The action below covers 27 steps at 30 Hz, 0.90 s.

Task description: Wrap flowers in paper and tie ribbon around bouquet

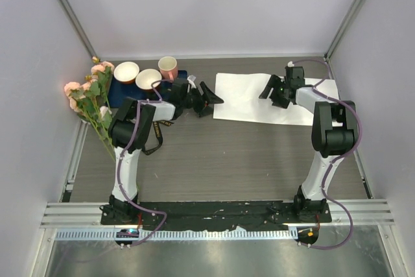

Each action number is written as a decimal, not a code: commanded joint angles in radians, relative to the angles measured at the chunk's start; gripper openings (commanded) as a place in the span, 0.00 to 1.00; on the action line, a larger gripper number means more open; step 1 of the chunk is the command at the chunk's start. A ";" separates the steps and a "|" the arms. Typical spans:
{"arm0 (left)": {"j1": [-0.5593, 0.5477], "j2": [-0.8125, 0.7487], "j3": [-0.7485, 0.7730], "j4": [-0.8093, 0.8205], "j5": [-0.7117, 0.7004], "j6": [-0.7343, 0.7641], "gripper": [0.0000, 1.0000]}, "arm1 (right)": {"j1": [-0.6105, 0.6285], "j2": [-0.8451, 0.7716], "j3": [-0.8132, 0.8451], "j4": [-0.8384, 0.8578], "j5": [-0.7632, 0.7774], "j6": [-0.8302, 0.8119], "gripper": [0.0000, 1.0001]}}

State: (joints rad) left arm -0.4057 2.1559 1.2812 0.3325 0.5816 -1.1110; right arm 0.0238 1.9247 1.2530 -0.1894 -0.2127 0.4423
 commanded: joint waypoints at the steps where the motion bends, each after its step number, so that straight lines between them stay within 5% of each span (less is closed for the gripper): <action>1: -0.004 0.030 -0.051 0.278 0.052 -0.148 0.73 | -0.004 0.003 0.006 0.051 -0.025 0.003 0.75; 7: -0.015 0.076 -0.051 0.388 0.063 -0.210 0.63 | -0.001 0.016 -0.001 0.059 -0.057 0.018 0.73; 10: -0.034 0.108 -0.016 0.431 0.066 -0.207 0.51 | 0.027 0.008 0.000 0.044 0.008 0.048 0.73; 11: -0.041 0.107 -0.007 0.422 0.057 -0.188 0.40 | 0.034 0.005 0.026 -0.009 0.101 0.062 0.75; 14: -0.067 0.053 -0.028 0.338 -0.035 -0.002 0.14 | 0.086 -0.015 0.100 -0.131 0.209 0.099 0.78; 17: -0.110 -0.072 -0.100 0.197 -0.147 0.245 0.04 | 0.145 -0.065 0.157 -0.215 0.378 0.110 0.80; 21: -0.191 -0.212 -0.172 0.108 -0.384 0.500 0.00 | 0.205 -0.125 0.195 -0.235 0.444 0.096 0.97; 27: -0.303 -0.298 -0.244 0.128 -0.566 0.752 0.00 | 0.284 -0.110 0.298 -0.249 0.388 0.108 0.97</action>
State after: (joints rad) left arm -0.6640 1.8992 1.0721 0.4564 0.2039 -0.6109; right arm 0.2798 1.8580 1.4788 -0.4286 0.1650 0.5308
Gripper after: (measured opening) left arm 0.014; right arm 0.973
